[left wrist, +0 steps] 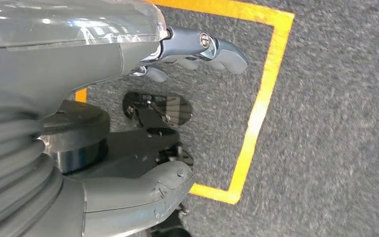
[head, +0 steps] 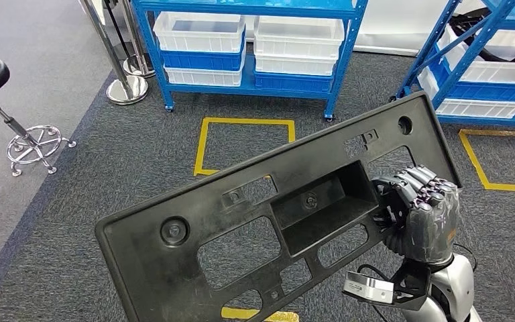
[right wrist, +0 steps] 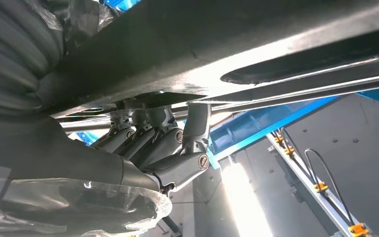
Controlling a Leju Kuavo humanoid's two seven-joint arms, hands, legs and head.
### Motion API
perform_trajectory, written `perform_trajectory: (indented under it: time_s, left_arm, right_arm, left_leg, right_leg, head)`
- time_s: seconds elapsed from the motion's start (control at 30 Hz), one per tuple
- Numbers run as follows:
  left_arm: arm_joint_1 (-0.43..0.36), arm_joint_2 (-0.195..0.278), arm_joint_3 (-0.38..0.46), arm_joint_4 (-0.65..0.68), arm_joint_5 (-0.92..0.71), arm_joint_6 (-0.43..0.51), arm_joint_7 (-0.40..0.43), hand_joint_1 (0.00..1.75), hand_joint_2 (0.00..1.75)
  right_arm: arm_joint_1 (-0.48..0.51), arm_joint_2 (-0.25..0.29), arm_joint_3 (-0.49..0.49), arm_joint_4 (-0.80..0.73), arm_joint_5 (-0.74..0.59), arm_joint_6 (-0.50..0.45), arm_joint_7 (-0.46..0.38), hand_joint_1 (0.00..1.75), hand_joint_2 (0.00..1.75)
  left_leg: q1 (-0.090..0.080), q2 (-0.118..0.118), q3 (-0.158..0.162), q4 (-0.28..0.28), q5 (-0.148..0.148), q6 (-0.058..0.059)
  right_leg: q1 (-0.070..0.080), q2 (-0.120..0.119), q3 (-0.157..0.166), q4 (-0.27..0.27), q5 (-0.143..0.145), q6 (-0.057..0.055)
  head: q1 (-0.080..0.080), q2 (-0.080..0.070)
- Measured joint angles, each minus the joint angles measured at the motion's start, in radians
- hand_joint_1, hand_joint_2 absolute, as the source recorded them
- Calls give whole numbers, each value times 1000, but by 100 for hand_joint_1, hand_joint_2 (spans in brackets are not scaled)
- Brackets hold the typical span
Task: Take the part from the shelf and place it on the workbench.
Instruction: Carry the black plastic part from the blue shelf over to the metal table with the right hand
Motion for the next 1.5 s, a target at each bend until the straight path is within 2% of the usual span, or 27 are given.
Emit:
perform_trajectory:
  time_s: [0.1, 0.17, 0.23, 0.3, 0.37, 0.43, 0.47, 0.5, 0.53, 0.57, 0.63, 0.7, 0.8, 0.87, 0.97, 1.0, 1.03, 1.07, 1.1, 1.17, 1.2, 1.23, 1.3, 1.37, 1.43, 1.47, 1.5]
  left_arm:
    - [0, 0, 0, 0, 0, 0, 0, 0, 175]
    - [-1, -1, 0, 0, 0, 1, 0, 0, 175]
    - [-1, -1, 0, 0, 1, 1, -1, 0, 175]
    - [-1, -1, 0, 0, 1, 2, -2, 0, 175]
    - [-2, -2, 0, 0, 1, 2, -4, 0, 175]
    - [-1, -2, 0, 0, 2, 3, -7, 0, 175]
    - [1, -2, 0, 0, 3, 3, -9, 0, 175]
    - [2, -2, 0, 0, 4, 2, -11, 0, 175]
    - [3, -2, 0, 0, 4, 2, -13, 0, 175]
    - [4, -2, 0, 0, 3, 1, -15, 0, 175]
    - [8, -1, 0, 0, -2, 0, -17, 0, 175]
    - [17, 0, -1, 0, -11, 0, -16, 0, 175]
    - [31, 2, -2, 0, -20, -1, -11, 0, 175]
    - [32, 2, -3, 0, -21, -3, -11, 0, 175]
    - [31, 4, -5, 0, -22, -12, -16, 0, 175]
    - [31, 6, -5, 0, -23, -16, -19, 0, 175]
    - [30, 8, -5, 0, -25, -19, -21, 0, 175]
    - [29, 10, -6, 0, -29, -21, -22, 0, 175]
    - [28, 12, -7, 0, -34, -22, -23, 0, 175]
    - [27, 20, -10, 0, -44, -23, -21, 0, 175]
    - [27, 25, -12, 0, -49, -22, -20, 0, 175]
    - [28, 31, -14, 0, -54, -21, -19, 0, 175]
    - [28, 39, -18, 0, -60, -18, -16, 0, 175]
    - [28, 45, -21, 0, -63, -17, -14, 0, 175]
    - [27, 47, -24, 0, -64, -17, -14, 0, 175]
    - [27, 48, -25, 0, -65, -17, -14, 0, 175]
    - [27, 49, -25, 0, -65, -17, -15, 0, 175]
  right_arm:
    - [0, -1, 0, -1, -1, 0, 0, 175, 175]
    - [-1, -4, -1, -2, -2, 0, -1, 175, 175]
    - [-2, -8, -3, -4, -3, -1, -2, 175, 175]
    - [-3, -11, -4, -6, -5, -1, -2, 175, 175]
    - [-5, -13, -5, -9, -10, 0, -2, 175, 175]
    - [-5, -16, -5, -10, -16, 0, -2, 175, 175]
    - [-4, -18, -5, -10, -18, 0, -3, 175, 175]
    - [-3, -20, -6, -11, -21, -1, -4, 175, 175]
    - [0, -21, -7, -12, -23, -2, -4, 175, 175]
    - [4, -22, -8, -15, -25, -4, -6, 175, 175]
    - [27, -22, -14, -30, -21, -18, -14, 175, 175]
    - [67, -22, -20, -54, -7, -43, -27, 175, 175]
    - [112, -22, -26, -82, 11, -64, -42, 175, 175]
    - [130, -22, -35, -95, 14, -67, -47, 175, 175]
    - [153, -13, -45, -103, 15, -70, -65, 175, 175]
    - [162, -4, -47, -103, 15, -70, -77, 175, 175]
    - [169, 7, -49, -103, 15, -70, -91, 175, 175]
    - [174, 20, -51, -103, 15, -71, -106, 175, 175]
    - [179, 34, -54, -103, 14, -71, -121, 175, 175]
    - [188, 59, -61, -104, 15, -72, -145, 175, 175]
    - [195, 70, -65, -106, 16, -73, -154, 175, 175]
    - [204, 81, -69, -107, 17, -73, -160, 175, 175]
    - [223, 99, -76, -112, 23, -73, -166, 175, 175]
    - [234, 113, -81, -118, 27, -73, -166, 175, 175]
    - [236, 123, -84, -121, 31, -73, -166, 175, 175]
    - [236, 126, -84, -121, 33, -73, -165, 175, 175]
    - [236, 129, -84, -121, 35, -73, -164, 175, 175]
  left_leg:
    - [2, 0, -2, 4, -1, -2]
    - [2, -1, -9, 17, -6, -10]
    - [0, -2, -19, 29, -8, -27]
    - [2, -4, -30, 44, -19, -42]
    - [5, -5, -65, 121, -68, -51]
    - [6, -6, -128, 254, -131, -56]
    - [7, -6, -151, 303, -145, -56]
    - [7, -6, -159, 322, -143, -55]
    - [7, -6, -149, 302, -122, -51]
    - [6, -11, -121, 248, -88, -46]
    - [4, -38, -56, 113, -31, -30]
    - [0, -56, -25, 46, -16, -22]
    - [0, -37, -20, 30, -9, -14]
    - [5, -19, -18, 14, 4, -4]
    - [3, 9, -22, 10, 8, 1]
    - [2, 19, -22, 10, 8, 1]
    - [2, 29, -23, 11, 7, 0]
    - [2, 38, -22, 13, 6, -2]
    - [1, 47, -22, 16, 3, -5]
    - [-4, 61, -21, 26, -5, -17]
    - [-6, 67, -20, 29, -9, -23]
    - [-9, 75, -19, 30, -11, -28]
    - [-6, 83, -16, 33, -17, -39]
    - [-1, 51, -32, 75, -52, -51]
    - [1, 8, -87, 198, -122, -58]
    - [2, -1, -119, 267, -151, -59]
    - [1, -4, -141, 314, -162, -58]
  right_leg:
    - [-2, 0, 28, -44, 17, 2]
    - [-3, 2, 70, -119, 30, 1]
    - [1, 5, 91, -165, 32, -16]
    - [3, 6, 87, -169, 33, -39]
    - [3, 6, 85, -172, 38, -52]
    - [6, 6, 79, -172, 40, -58]
    - [7, 7, 78, -172, 41, -59]
    - [9, 10, 77, -171, 41, -60]
    - [11, 13, 76, -170, 42, -60]
    - [13, 18, 77, -168, 42, -59]
    - [16, 27, 76, -166, 43, -56]
    - [15, 34, 71, -165, 47, -46]
    - [11, 47, 66, -168, 53, -28]
    - [12, 38, 45, -125, 21, -21]
    - [10, 19, -37, 53, -71, -12]
    - [9, 17, -50, 85, -78, -10]
    - [7, 14, -44, 81, -67, -8]
    - [6, 8, -19, 40, -40, -7]
    - [5, -8, 20, -27, -8, -7]
    - [9, -47, 80, -137, 26, -15]
    - [12, -57, 92, -162, 29, -21]
    - [15, -55, 92, -166, 26, -29]
    - [13, -35, 89, -168, 29, -42]
    - [9, -16, 87, -171, 34, -54]
    - [8, 3, 82, -171, 37, -62]
    - [9, 14, 79, -170, 38, -64]
    - [11, 26, 78, -170, 39, -65]
  head:
    - [0, 0]
    - [0, 0]
    - [0, 0]
    - [-1, 0]
    - [-1, 0]
    - [-1, 0]
    - [-1, 0]
    - [-1, 0]
    - [-1, 0]
    - [-1, 0]
    - [0, 0]
    - [0, 0]
    - [0, 0]
    - [0, 0]
    - [0, 0]
    - [0, 0]
    - [0, 0]
    - [0, 0]
    - [0, 0]
    - [0, 0]
    - [-1, 0]
    - [-1, 0]
    - [-2, 0]
    - [-2, 0]
    - [-2, 0]
    - [-2, 0]
    - [-2, 0]
